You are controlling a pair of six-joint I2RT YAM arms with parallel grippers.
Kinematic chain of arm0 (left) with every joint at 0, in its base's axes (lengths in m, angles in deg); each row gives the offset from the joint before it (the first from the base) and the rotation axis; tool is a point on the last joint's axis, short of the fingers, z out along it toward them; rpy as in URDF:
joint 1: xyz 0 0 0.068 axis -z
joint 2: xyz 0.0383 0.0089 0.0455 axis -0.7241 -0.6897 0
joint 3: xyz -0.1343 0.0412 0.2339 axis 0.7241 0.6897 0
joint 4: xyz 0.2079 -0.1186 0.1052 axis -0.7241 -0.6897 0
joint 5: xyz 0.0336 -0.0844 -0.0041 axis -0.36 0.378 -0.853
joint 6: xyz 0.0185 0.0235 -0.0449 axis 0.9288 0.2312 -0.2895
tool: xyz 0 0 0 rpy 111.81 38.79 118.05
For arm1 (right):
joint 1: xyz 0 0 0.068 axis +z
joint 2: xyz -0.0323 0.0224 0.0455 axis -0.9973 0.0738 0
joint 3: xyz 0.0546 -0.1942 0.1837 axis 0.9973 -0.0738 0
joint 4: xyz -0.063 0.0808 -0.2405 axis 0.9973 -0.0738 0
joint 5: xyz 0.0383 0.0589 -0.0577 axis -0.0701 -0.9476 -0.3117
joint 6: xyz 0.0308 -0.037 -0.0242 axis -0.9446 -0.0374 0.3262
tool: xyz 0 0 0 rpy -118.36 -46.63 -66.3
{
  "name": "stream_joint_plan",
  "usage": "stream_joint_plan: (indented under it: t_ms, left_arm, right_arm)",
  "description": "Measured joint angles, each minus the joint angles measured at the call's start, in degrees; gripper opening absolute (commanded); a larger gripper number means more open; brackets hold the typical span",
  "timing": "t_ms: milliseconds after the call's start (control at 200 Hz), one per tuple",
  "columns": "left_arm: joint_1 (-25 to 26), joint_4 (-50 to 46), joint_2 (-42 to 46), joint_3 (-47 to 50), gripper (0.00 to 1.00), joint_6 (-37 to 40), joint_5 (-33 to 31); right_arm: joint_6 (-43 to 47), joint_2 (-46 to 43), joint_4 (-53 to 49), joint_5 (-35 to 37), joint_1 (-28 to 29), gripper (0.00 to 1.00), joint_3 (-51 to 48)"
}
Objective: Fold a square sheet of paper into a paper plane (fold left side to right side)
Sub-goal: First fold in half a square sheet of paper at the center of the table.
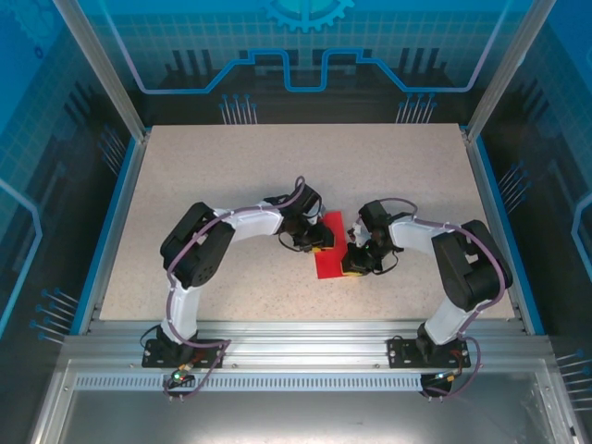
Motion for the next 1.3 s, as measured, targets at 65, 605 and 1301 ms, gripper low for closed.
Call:
stream_joint_plan:
  t_ms: [65, 605, 1301]
  left_arm:
    - [-0.66, 0.0, -1.07, -0.02, 0.34, 0.09, 0.48]
    - [-3.91, -3.28, -4.79, -5.46, 0.36, 2.54, 4.68]
    - [-6.38, -6.03, -10.56, -15.32, 0.43, 2.45, 5.18]
  right_arm:
    - [0.09, 0.28, -0.28, 0.07, 0.0, 0.1, 0.24]
    - [0.72, 0.83, -0.46, -0.15, 0.0, 0.1, 0.61]
    - [1.11, 1.03, 0.09, -0.09, 0.0, 0.1, 0.87]
